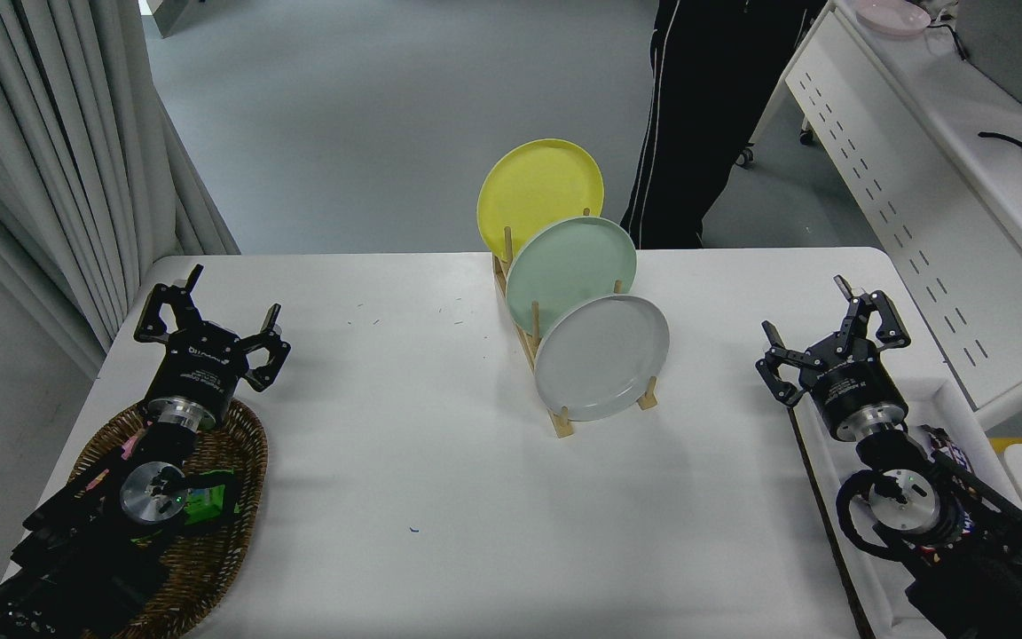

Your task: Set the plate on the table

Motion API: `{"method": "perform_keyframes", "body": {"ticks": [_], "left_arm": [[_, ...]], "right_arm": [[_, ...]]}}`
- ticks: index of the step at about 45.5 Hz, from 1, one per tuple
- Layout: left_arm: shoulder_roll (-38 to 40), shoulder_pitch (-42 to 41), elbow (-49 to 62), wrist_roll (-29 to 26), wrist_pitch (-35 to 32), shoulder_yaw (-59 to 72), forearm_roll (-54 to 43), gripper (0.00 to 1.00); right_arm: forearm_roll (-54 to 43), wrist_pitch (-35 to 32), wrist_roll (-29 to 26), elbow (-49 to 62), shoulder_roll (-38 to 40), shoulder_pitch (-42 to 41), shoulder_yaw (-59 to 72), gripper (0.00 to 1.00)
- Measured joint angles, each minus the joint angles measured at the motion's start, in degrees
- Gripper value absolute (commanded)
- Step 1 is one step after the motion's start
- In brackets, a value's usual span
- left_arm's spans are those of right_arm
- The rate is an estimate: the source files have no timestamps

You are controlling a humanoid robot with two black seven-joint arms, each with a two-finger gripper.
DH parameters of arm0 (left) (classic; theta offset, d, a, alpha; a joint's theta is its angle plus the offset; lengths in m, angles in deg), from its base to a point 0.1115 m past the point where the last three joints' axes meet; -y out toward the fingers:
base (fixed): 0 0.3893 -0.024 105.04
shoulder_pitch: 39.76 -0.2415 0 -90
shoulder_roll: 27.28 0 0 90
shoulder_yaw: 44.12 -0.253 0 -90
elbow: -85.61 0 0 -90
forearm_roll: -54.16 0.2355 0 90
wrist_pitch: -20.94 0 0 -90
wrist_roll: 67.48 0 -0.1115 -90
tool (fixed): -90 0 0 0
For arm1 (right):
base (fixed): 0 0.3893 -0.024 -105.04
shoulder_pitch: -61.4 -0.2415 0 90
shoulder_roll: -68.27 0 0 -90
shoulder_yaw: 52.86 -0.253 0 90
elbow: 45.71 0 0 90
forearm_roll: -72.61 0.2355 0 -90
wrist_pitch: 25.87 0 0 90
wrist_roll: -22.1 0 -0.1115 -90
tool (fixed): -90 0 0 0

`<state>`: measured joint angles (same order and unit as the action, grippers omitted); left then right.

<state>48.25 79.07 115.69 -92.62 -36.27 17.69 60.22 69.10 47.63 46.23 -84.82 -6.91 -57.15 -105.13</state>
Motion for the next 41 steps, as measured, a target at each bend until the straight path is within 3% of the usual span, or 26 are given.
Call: {"method": "perform_keyframes", "body": {"ticks": [41], "left_arm": [[0.02,0.00,-0.02,0.00,0.01,0.06,-0.07,1.00]], "right_arm": [[0.00,2.65,-0.20,0.42,-0.23,-0.66,0.60,1.00]]}}
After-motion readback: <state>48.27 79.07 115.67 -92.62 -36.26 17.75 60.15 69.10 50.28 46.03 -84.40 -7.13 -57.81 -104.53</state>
